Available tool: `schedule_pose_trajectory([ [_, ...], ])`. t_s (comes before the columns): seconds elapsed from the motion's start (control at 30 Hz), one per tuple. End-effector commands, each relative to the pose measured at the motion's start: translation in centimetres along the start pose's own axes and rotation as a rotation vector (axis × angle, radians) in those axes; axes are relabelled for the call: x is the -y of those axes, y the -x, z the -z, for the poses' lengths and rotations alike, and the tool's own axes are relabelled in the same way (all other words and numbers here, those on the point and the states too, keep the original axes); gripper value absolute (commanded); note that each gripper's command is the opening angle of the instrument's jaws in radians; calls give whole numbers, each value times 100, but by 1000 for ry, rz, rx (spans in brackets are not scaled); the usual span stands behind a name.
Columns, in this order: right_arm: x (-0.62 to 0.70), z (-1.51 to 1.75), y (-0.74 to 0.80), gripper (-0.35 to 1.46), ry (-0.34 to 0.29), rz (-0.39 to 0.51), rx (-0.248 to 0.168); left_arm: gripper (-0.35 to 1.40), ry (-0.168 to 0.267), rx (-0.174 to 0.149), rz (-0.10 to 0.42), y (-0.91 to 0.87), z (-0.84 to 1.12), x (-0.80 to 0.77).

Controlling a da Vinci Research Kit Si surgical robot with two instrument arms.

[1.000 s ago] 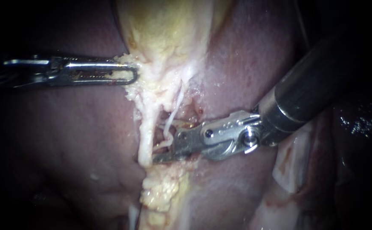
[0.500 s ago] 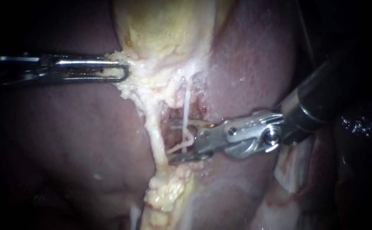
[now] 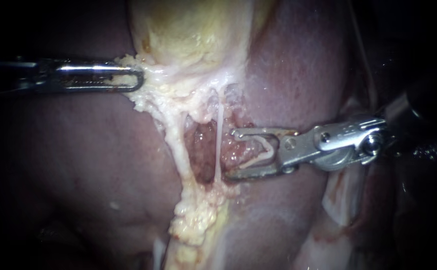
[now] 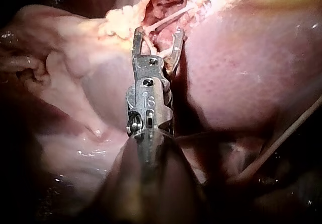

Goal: Clipping first clip left tube

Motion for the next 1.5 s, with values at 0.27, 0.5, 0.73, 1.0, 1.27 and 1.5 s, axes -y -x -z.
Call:
schedule_pose_trajectory([
  [0.27,24,-5,-21,50,-149,-78,-71,-35,-4,-2,2,-2,2,0],
  [0.5,24,-31,-20,49,-154,-98,-71,-35,-5,-3,3,-4,2,-2],
  [0.73,10,-48,10,49,-138,-98,-31,-35,-6,-3,4,-4,1,-3],
  [1.0,-2,-77,28,49,-123,-112,-27,-35,-6,-3,4,-4,1,-3],
  [1.27,-2,-92,29,50,-153,-116,-48,-35,-6,-4,4,-5,0,-3],
  [1.5,7,-116,27,50,-223,-114,-58,-35,-8,-4,4,-5,-3,-3],
])
